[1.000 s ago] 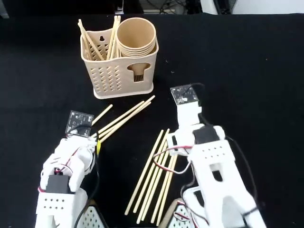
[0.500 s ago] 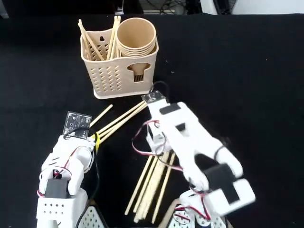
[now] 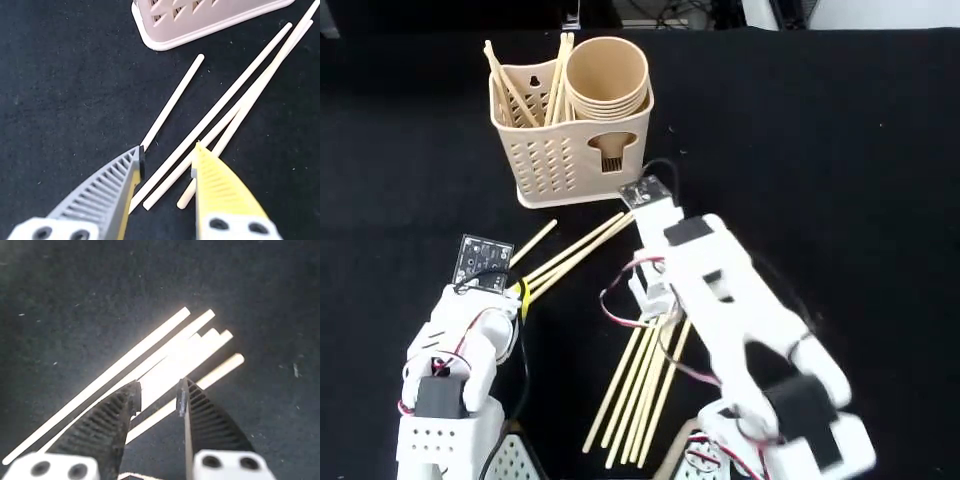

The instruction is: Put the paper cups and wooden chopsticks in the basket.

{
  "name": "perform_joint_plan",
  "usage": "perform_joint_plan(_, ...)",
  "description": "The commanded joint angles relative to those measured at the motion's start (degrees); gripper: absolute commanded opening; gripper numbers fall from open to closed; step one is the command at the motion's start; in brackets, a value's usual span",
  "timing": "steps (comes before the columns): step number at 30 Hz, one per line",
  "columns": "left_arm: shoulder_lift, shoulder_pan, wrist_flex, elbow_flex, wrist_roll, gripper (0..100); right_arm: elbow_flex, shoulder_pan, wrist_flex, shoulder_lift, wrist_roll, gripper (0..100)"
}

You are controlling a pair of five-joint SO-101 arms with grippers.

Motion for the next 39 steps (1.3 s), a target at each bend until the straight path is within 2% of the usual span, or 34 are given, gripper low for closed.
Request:
perform_joint_plan(1,-0.6,0.7,-0.2,0.8,-0.4,18,1.7,-0.4,2.6,-8.5,0.0,18.6)
perform_joint_plan(4,-0.6,0.7,-0.3,0.8,-0.4,18,4.5,-0.3,3.9,-9.6,0.0,25.0)
perform_joint_plan(9,-0.6,0.7,-0.3,0.8,-0.4,18,4.3,-0.3,4.0,-6.3,0.0,25.0)
perform_joint_plan(16,-0.6,0.7,-0.3,0.8,-0.4,18,-0.7,-0.8,3.8,9.1,0.4,25.2)
perform_joint_plan(21,-0.6,0.7,-0.3,0.8,-0.4,18,-2.4,-5.3,-0.5,15.1,0.4,25.1)
perform_joint_plan(26,-0.6,0.7,-0.3,0.8,-0.4,18,-3.6,-9.2,-4.6,14.0,0.0,25.0)
perform_joint_plan(34,-0.6,0.7,-0.3,0.8,-0.4,18,-9.5,-9.0,-4.7,10.9,-0.2,25.0)
perform_joint_plan(39,-0.6,0.7,-0.3,0.8,-0.4,18,-11.6,-9.1,-4.7,10.9,-4.5,25.0)
